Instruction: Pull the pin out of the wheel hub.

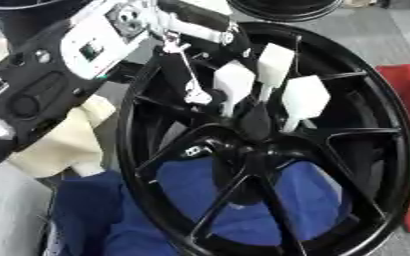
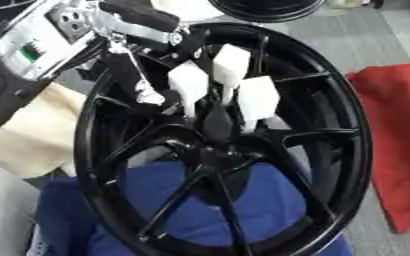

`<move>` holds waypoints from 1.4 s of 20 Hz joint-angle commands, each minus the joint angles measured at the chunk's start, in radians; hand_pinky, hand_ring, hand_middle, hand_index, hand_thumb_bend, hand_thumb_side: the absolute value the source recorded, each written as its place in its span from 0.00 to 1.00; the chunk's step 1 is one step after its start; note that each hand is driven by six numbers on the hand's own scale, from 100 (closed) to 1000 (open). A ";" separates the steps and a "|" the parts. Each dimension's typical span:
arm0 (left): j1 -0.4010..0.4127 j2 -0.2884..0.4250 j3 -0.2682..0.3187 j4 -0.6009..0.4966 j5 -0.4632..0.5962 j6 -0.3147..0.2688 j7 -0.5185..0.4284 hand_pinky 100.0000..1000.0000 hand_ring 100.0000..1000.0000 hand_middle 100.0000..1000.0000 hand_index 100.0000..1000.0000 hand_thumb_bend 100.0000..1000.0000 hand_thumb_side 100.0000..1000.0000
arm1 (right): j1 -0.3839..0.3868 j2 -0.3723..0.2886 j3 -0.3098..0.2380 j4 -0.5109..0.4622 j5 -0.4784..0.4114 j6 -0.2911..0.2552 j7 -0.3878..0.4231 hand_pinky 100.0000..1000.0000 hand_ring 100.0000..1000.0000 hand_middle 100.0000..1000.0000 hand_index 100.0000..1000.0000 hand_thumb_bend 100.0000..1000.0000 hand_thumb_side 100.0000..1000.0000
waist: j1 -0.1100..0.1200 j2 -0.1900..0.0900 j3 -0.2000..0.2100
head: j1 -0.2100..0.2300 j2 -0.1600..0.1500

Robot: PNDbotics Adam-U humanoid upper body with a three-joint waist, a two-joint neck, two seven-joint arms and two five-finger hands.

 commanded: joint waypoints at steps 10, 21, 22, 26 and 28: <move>-0.023 0.007 0.069 0.024 -0.040 -0.009 -0.036 0.64 0.43 0.10 0.24 0.09 0.00 | -0.005 -0.009 -0.013 -0.030 0.001 -0.004 -0.009 0.65 0.68 0.69 0.78 0.00 0.67 | -0.003 -0.022 -0.003 | 0.000 -0.009; -0.086 0.023 0.172 0.023 -0.003 0.025 -0.035 0.62 0.39 0.03 0.14 0.17 0.00 | 0.008 0.000 -0.018 -0.029 -0.003 -0.006 -0.025 0.65 0.68 0.69 0.78 0.00 0.67 | -0.006 -0.026 0.004 | -0.005 -0.009; -0.093 0.027 0.186 0.024 0.003 0.029 -0.032 0.62 0.39 0.03 0.13 0.16 0.00 | 0.009 0.000 -0.019 -0.029 -0.003 -0.006 -0.027 0.65 0.69 0.69 0.78 0.00 0.67 | -0.008 -0.027 0.006 | -0.005 -0.007; -0.111 0.053 0.254 0.026 0.028 0.044 0.006 0.62 0.38 0.02 0.12 0.15 0.00 | 0.017 -0.002 -0.024 -0.028 -0.003 -0.007 -0.032 0.65 0.69 0.69 0.78 0.00 0.67 | -0.011 -0.031 0.015 | -0.013 0.000; -0.118 0.070 0.292 0.030 0.040 0.054 0.033 0.60 0.36 0.01 0.11 0.15 0.00 | 0.022 -0.003 -0.026 -0.029 -0.002 -0.008 -0.035 0.65 0.69 0.69 0.78 0.00 0.67 | -0.012 -0.035 0.021 | -0.019 0.006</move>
